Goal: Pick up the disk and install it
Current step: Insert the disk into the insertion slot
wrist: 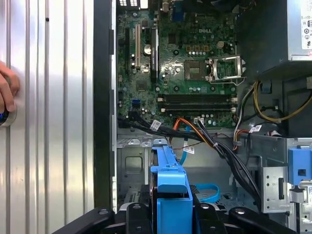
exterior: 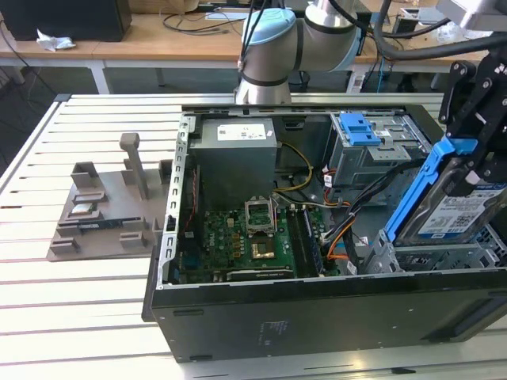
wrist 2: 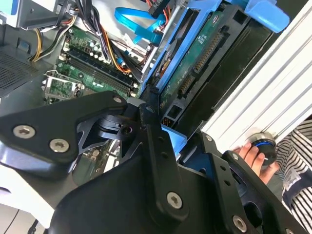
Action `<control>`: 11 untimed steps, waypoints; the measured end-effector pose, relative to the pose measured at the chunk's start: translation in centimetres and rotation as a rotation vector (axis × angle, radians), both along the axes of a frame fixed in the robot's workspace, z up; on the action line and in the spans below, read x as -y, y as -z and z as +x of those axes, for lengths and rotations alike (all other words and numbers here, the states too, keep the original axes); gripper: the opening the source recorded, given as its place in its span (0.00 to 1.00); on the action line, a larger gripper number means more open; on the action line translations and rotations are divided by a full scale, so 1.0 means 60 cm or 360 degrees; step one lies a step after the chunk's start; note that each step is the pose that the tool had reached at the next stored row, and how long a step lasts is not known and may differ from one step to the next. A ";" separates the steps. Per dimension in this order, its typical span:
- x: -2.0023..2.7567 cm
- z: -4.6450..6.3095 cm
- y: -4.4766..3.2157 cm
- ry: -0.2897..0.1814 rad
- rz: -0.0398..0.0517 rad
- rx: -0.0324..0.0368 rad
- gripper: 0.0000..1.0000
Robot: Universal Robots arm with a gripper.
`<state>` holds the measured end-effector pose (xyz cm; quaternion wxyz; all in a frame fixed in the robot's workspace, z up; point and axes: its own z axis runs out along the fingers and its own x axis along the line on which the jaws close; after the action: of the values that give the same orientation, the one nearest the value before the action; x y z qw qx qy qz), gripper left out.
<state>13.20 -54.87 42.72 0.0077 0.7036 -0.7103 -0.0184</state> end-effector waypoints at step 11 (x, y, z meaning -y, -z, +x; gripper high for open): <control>0.0000 0.000 0.034 -0.0001 0.0000 -0.0002 0.36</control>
<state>13.20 -54.87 40.66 0.0081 0.7039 -0.7100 -0.0187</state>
